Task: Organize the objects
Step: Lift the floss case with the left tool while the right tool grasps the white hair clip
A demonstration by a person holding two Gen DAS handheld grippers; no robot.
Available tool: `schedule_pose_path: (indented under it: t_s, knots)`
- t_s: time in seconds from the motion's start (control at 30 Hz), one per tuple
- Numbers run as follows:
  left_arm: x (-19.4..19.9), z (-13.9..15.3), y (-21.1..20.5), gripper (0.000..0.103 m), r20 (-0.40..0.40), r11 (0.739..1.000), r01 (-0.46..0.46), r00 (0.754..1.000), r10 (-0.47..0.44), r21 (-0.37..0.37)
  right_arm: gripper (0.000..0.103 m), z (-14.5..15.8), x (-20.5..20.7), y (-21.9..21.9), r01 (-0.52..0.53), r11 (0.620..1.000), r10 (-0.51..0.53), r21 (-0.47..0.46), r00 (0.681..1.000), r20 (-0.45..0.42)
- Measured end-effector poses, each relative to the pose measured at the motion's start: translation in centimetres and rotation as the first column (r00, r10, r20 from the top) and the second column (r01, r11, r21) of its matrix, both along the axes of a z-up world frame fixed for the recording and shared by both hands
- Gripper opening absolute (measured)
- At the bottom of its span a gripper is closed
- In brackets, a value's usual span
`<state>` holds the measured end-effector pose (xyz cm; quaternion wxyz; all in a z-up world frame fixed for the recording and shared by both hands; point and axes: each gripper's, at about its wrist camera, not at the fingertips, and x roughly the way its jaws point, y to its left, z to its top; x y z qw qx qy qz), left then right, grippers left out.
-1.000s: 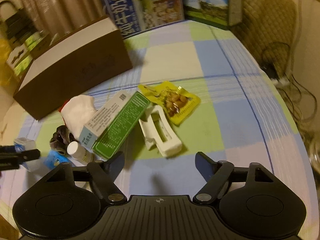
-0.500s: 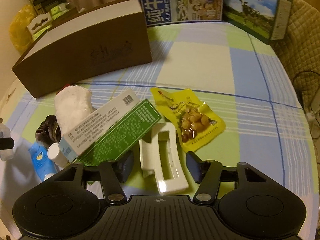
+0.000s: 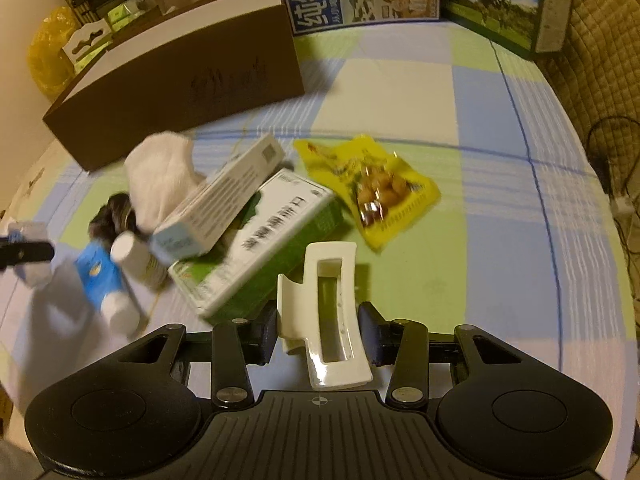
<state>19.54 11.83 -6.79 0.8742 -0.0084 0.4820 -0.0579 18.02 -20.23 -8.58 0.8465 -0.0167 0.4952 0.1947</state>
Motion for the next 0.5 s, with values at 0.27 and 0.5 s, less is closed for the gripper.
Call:
schedule_pose_path:
  t_s: [0.27, 0.5]
  knots:
    - [0.0, -0.1, -0.9, 0.083, -0.009, 1.000, 0.020, 1.000, -0.020, -0.006, 0.040, 0.4, -2.2, -0.7, -0.008, 0.999, 0.007, -0.036, 1.000, -0.025]
    - [-0.1, 0.1, -1.1, 0.083, -0.010, 1.000, 0.028, 1.000, -0.028, -0.002, 0.042, -0.2, -1.2, 0.0, 0.016, 0.999, -0.019, -0.047, 0.998, -0.058]
